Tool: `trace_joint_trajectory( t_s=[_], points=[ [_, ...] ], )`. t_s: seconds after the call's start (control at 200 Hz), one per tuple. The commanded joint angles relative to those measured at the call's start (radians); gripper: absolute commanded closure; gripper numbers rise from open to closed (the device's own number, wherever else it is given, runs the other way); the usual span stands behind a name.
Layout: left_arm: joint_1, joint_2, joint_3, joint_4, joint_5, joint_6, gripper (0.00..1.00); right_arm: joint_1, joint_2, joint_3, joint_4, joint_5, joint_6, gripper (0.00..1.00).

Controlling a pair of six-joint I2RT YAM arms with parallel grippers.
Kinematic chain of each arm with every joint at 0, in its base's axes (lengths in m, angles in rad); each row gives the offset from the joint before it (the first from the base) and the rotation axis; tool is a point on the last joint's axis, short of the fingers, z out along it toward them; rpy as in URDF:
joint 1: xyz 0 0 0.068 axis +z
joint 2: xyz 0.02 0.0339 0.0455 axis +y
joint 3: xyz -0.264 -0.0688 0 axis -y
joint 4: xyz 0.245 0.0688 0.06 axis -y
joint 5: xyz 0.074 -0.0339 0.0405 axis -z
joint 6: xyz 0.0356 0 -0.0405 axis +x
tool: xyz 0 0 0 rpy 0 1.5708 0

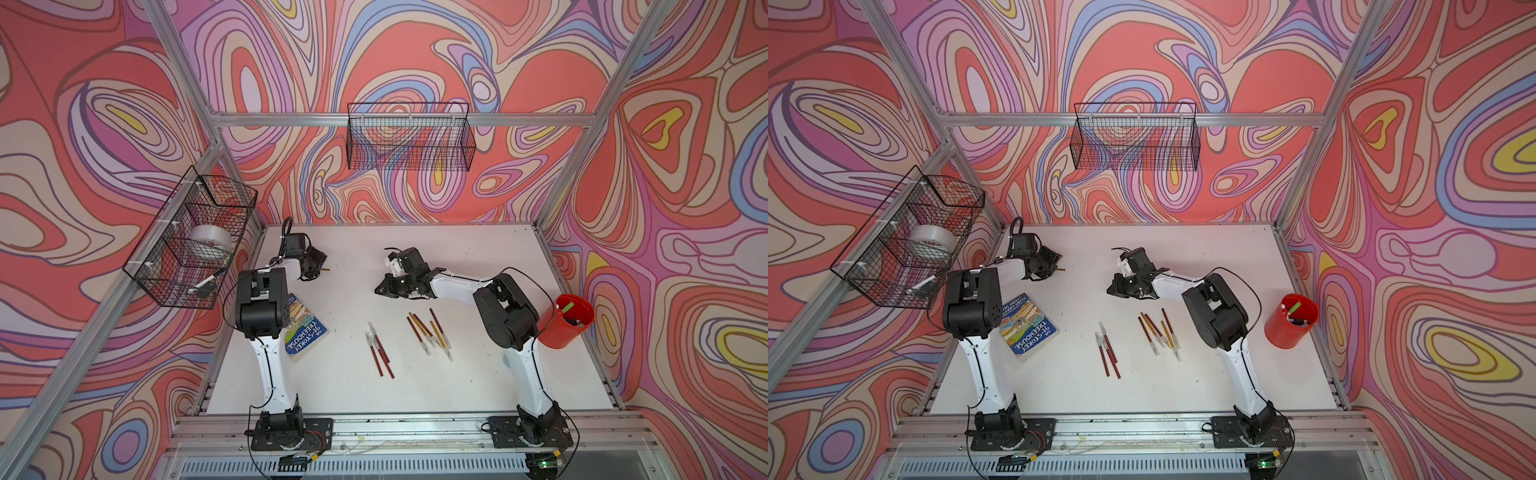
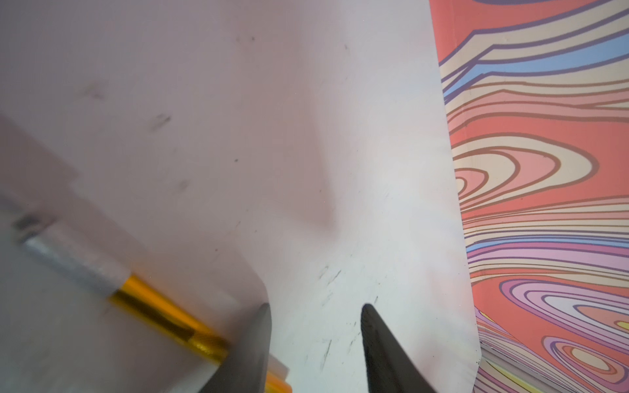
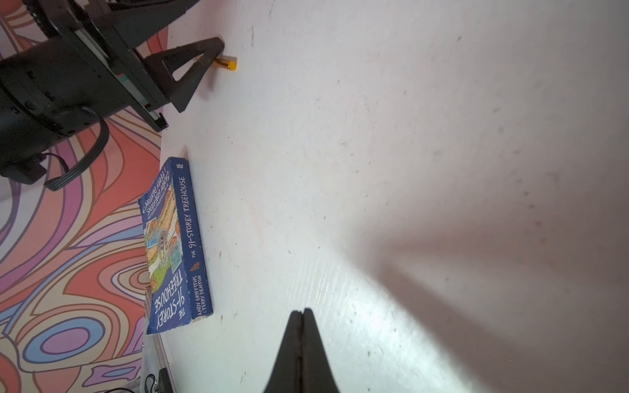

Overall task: Remove protective caps from carving knives
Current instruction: Move the carving knife to the center of the board, then pick up the carving knife from the center of the board.

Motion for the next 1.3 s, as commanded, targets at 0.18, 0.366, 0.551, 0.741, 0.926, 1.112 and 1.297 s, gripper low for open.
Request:
trace_joint_trajectory(
  t_s=[0.18,0.366,0.551,0.741,0.926,1.112,1.297],
  points=[
    [0.0,-0.152,-0.042,-0.064,0.008,0.013,0.5,0.013,0.037,0.156,-0.106,0.023,-0.104,1.0],
    [0.002,-0.229,-0.039,-0.126,-0.04,0.061,0.46,0.015,0.147,0.393,-0.244,0.059,-0.225,1.0],
    [0.002,-0.235,0.017,-0.283,-0.159,0.149,0.46,0.015,0.223,0.556,-0.316,0.105,-0.303,1.0],
    [-0.001,-0.202,0.074,-0.439,-0.23,0.2,0.43,0.015,0.215,0.549,-0.31,0.14,-0.329,1.0],
    [-0.009,-0.125,0.169,-0.504,-0.275,0.237,0.42,0.015,0.19,0.49,-0.281,0.151,-0.327,1.0],
    [-0.029,-0.026,0.293,-0.576,-0.32,0.251,0.46,0.015,0.159,0.426,-0.256,0.174,-0.323,1.0],
    [-0.05,0.054,0.382,-0.618,-0.352,0.254,0.47,0.015,0.152,0.4,-0.253,0.189,-0.33,1.0]
  ],
)
